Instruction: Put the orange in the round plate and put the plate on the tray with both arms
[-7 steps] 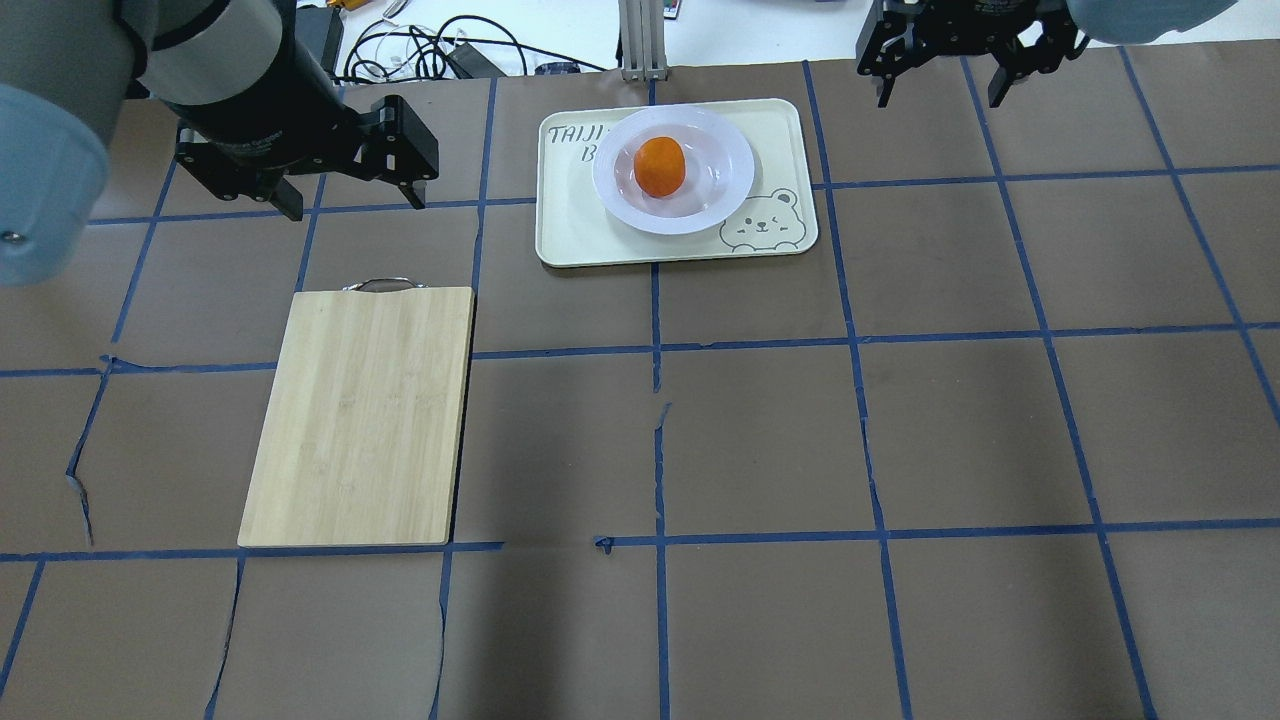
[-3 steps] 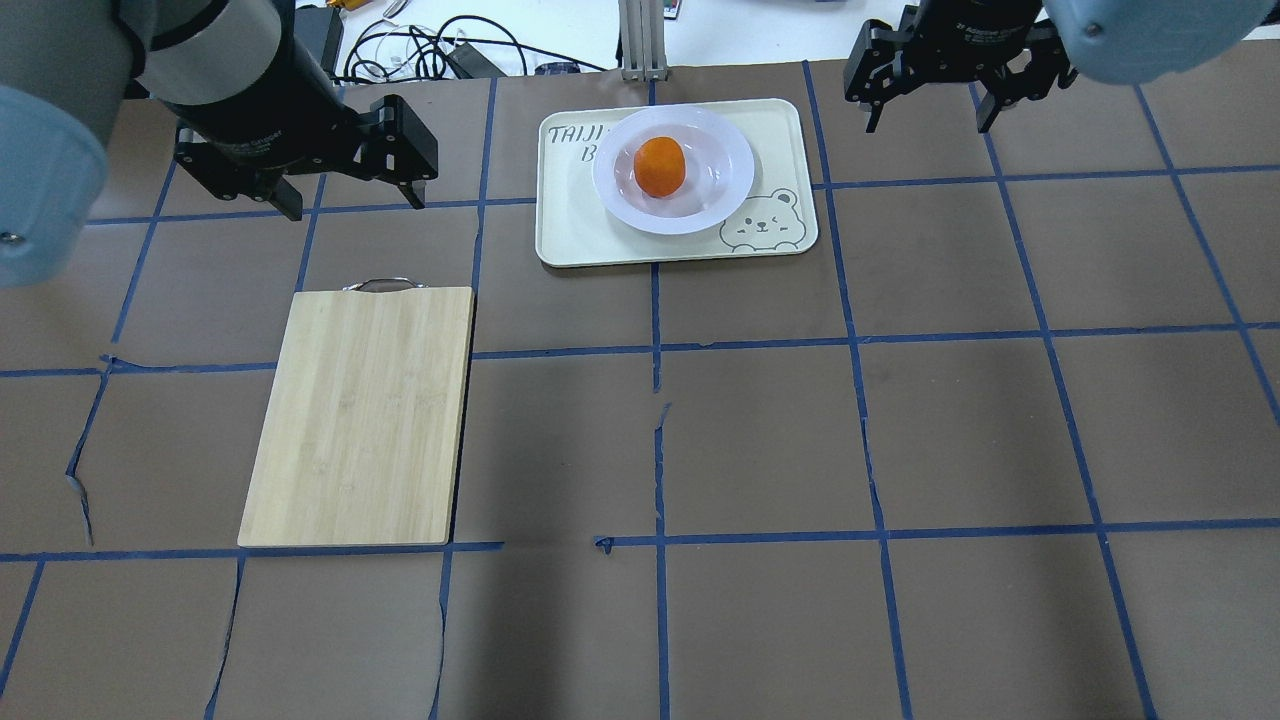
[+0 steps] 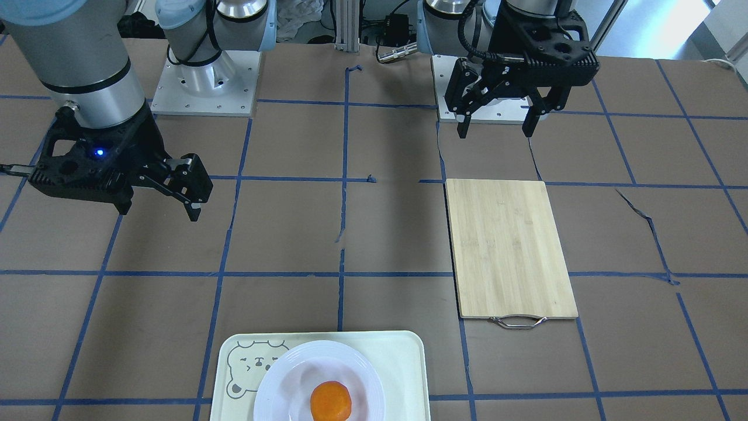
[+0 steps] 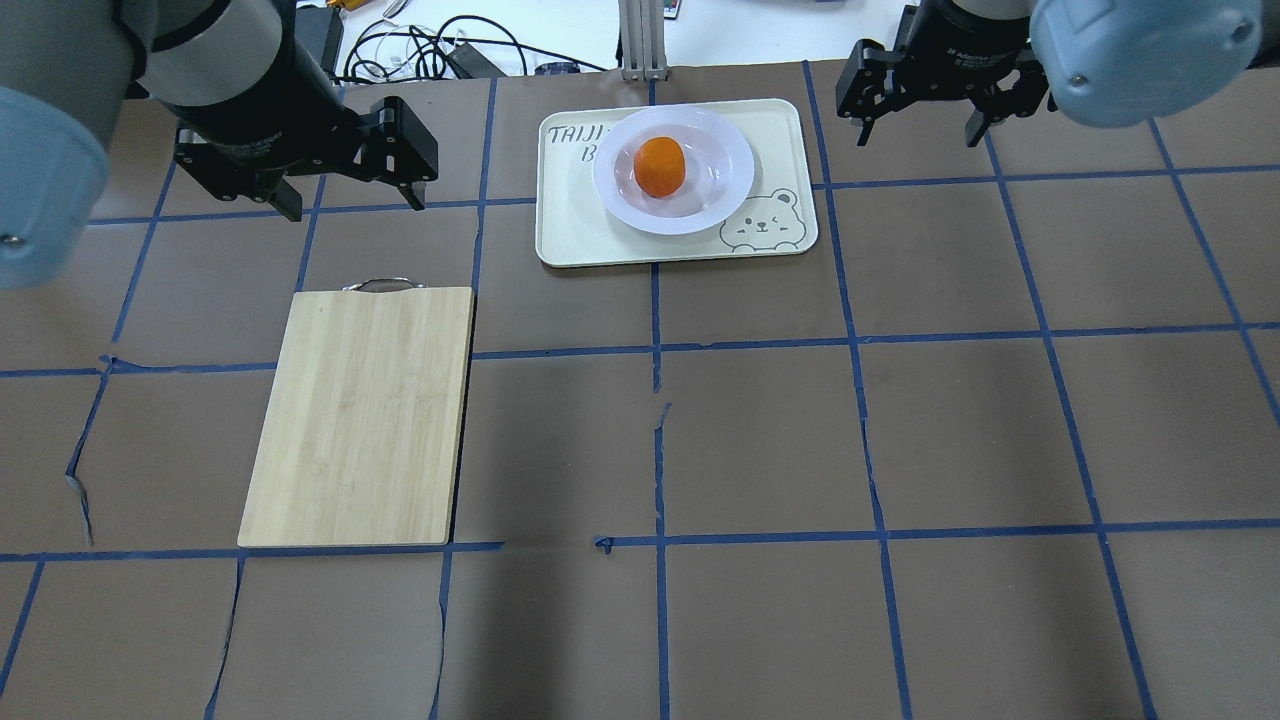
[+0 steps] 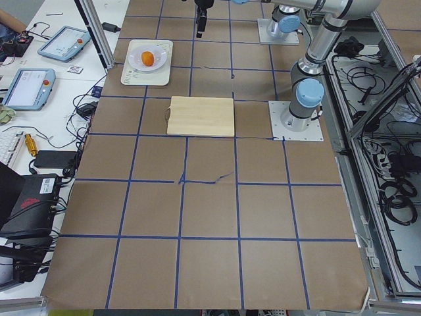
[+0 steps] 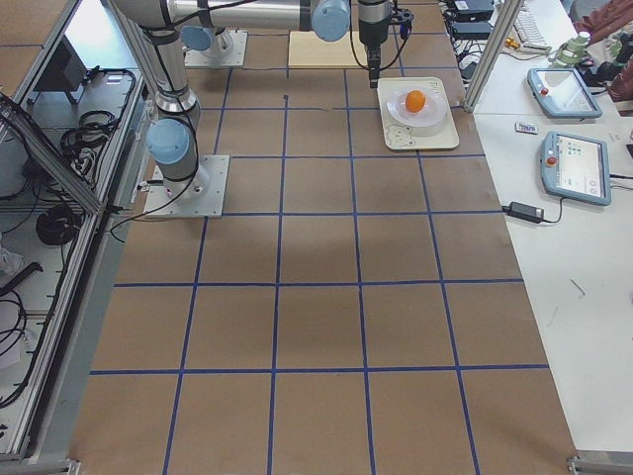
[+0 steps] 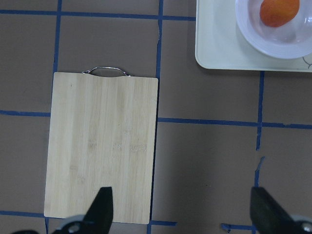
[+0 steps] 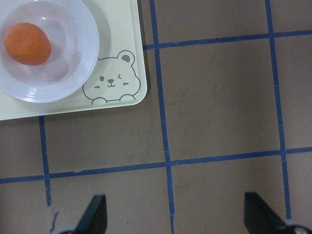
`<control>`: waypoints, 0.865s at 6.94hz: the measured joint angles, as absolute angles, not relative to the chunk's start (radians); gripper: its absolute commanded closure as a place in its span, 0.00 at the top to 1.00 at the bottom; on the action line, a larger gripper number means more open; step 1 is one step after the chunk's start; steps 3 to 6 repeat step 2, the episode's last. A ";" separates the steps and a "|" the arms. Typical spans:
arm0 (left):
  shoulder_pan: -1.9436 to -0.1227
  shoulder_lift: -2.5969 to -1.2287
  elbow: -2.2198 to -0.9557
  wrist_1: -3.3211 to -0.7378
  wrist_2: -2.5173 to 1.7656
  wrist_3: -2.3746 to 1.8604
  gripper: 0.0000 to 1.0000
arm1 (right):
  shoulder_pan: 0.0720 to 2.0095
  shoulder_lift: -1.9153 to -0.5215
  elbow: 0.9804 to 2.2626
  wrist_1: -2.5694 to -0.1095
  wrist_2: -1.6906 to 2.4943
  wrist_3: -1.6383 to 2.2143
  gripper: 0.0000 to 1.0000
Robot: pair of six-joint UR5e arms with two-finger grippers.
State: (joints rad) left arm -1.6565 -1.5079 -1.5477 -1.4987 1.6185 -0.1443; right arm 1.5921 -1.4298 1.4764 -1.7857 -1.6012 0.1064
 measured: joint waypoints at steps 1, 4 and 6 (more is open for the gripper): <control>-1.656 -1.507 -1.548 -1.499 1.619 -0.144 1.00 | 1.591 -1.441 1.478 -1.795 -1.603 0.104 1.00; -1.656 -1.507 -1.548 -1.499 1.619 -0.144 1.00 | 1.588 -1.453 1.477 -1.793 -1.611 0.099 1.00; -1.656 -1.507 -1.548 -1.499 1.619 -0.144 1.00 | 1.588 -1.453 1.477 -1.793 -1.611 0.099 1.00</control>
